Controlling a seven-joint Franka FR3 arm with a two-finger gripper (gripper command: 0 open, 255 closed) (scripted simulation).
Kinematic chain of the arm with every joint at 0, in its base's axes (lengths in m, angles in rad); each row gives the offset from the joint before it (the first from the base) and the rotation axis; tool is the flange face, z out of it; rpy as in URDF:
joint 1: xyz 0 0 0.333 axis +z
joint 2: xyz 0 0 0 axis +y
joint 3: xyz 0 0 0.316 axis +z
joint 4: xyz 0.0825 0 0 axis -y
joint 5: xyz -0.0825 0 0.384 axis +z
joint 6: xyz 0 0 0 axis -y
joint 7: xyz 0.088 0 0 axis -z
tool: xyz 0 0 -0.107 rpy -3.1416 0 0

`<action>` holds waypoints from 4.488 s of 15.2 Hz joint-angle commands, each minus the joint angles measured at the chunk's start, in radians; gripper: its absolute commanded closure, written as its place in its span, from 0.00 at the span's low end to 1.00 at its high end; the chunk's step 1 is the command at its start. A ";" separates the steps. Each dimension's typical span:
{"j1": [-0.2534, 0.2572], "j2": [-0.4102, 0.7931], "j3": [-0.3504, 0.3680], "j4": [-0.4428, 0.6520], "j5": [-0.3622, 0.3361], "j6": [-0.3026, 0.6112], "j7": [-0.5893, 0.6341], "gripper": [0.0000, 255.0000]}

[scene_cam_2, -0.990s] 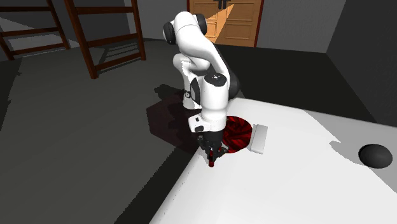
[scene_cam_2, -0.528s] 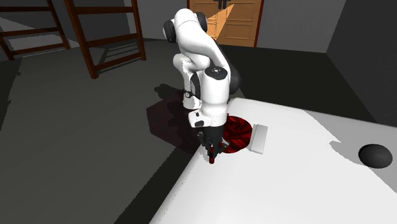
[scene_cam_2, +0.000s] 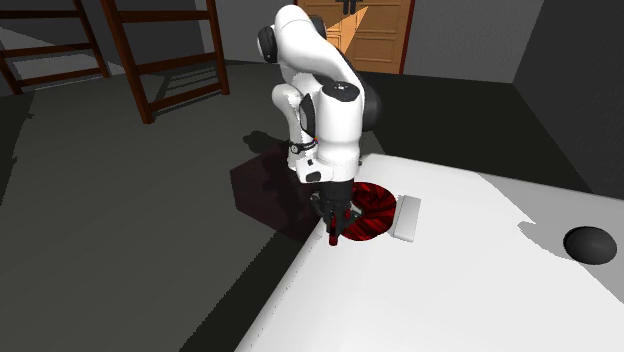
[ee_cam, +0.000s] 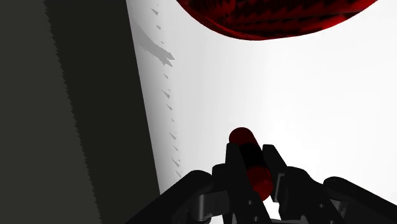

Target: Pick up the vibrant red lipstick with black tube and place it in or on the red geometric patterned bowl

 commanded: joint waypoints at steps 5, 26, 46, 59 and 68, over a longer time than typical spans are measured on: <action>-0.004 -0.030 0.009 0.038 0.017 -0.066 -0.011 1.00; -0.009 -0.270 0.071 -0.090 0.120 -0.156 0.025 1.00; 0.027 -0.415 0.128 -0.433 0.190 0.061 0.112 1.00; 0.029 -0.402 0.128 -0.446 0.181 0.084 0.118 0.00; 0.021 -0.457 0.128 -0.371 0.217 -0.036 0.092 0.00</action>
